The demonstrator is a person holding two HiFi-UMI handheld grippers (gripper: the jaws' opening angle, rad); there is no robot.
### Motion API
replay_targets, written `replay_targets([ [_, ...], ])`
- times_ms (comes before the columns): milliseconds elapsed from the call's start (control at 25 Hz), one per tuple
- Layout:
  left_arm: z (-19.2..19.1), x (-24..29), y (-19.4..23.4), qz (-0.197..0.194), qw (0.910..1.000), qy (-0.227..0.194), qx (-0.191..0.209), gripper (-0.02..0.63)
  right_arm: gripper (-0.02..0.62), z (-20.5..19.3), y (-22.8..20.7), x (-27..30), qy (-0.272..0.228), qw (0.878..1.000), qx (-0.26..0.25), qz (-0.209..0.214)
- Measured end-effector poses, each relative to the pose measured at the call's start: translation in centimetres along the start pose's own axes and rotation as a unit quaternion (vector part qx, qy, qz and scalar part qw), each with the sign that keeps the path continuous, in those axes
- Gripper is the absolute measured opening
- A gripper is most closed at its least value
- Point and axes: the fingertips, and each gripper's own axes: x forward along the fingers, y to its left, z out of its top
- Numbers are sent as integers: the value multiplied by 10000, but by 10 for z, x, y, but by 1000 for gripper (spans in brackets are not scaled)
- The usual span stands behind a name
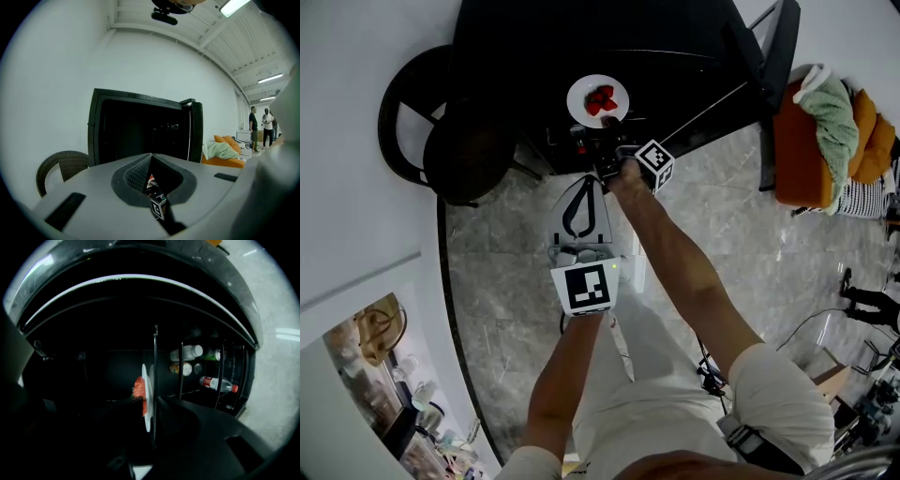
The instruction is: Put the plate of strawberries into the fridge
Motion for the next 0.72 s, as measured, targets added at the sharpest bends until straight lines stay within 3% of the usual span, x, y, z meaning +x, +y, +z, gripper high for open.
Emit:
replay_targets([
  [560,4,-5,-5,9,10000,-49,50,2,103,-6,4,-16,83,9998,-112,115],
  [720,10,-8,-7,23,9996,-133,248,2,98,-11,10,-21,96,9997,-44,211],
])
